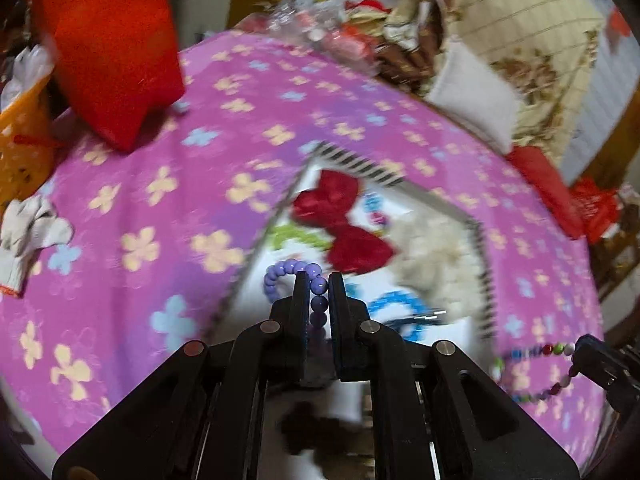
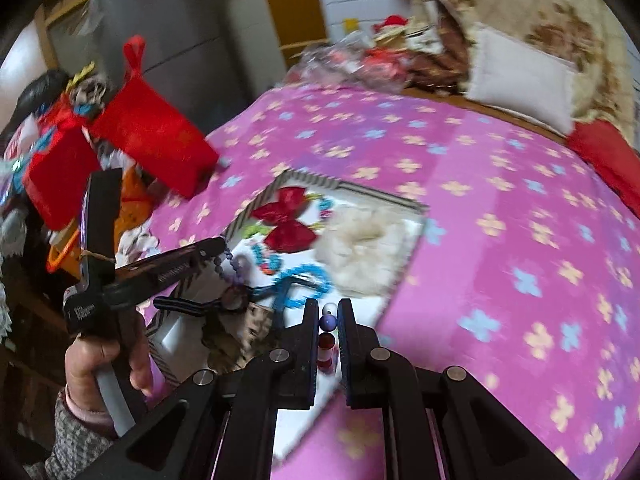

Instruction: Organize jewelry

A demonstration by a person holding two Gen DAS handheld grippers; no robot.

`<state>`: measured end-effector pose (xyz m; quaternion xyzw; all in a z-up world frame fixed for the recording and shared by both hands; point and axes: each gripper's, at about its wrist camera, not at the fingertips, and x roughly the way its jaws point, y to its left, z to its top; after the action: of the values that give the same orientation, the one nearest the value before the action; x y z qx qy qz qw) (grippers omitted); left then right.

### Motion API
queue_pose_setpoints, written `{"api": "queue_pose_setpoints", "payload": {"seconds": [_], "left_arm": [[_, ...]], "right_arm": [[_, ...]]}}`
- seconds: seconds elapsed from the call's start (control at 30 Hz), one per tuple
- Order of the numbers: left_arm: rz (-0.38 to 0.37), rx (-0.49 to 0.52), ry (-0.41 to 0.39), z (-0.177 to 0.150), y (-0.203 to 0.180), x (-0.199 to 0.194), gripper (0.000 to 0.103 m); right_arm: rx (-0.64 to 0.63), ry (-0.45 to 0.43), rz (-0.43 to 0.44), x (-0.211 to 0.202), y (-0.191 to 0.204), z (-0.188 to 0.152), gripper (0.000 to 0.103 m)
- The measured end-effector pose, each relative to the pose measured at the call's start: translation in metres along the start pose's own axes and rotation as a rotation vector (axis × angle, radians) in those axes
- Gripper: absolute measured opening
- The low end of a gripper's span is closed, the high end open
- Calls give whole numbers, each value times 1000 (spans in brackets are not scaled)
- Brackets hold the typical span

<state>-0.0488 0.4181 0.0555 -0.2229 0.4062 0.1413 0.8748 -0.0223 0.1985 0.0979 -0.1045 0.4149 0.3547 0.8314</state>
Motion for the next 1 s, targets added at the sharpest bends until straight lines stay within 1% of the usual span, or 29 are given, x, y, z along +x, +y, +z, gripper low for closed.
{"api": "queue_pose_setpoints", "payload": {"seconds": [0.03, 0.1, 0.23, 0.37, 0.47, 0.53, 0.57, 0.6, 0.63, 0.67, 0.7, 0.77, 0.83, 1.0], "left_arm": [[0, -14, 19, 0, 6, 4, 8], [-2, -29, 30, 0, 12, 10, 8], [12, -16, 22, 0, 10, 13, 8], [32, -15, 17, 3, 10, 18, 8], [33, -34, 32, 4, 13, 24, 8], [35, -42, 34, 4, 14, 23, 8], [31, -44, 27, 3, 13, 22, 8], [27, -43, 22, 3, 13, 20, 8], [22, -40, 14, 3, 11, 18, 8], [19, -37, 5, 3, 10, 15, 13], [14, -36, -4, 3, 9, 14, 20], [10, -32, -29, 4, 6, 8, 28], [24, -12, -67, 4, 1, 1, 29], [36, 17, -129, 2, -6, -10, 30]], "right_arm": [[-4, 13, -1, 11, 4, 2, 9], [-15, 39, -23, 32, 10, 5, 9], [-15, 86, -84, 63, 7, 2, 9], [-31, 89, -150, 70, 3, -5, 9], [-20, 91, -177, 68, -1, -9, 9], [-1, 97, -164, 67, -5, -11, 14], [9, 97, -163, 65, -6, -13, 25], [16, 90, -165, 62, -7, -15, 39], [20, 75, -169, 59, -8, -17, 44], [21, 57, -178, 54, -8, -20, 46], [17, 48, -188, 49, -7, -23, 46], [10, 37, -197, 43, -4, -29, 46], [-16, 28, -197, 39, 3, -35, 46], [-161, 23, -177, 37, 46, -55, 46]]}}
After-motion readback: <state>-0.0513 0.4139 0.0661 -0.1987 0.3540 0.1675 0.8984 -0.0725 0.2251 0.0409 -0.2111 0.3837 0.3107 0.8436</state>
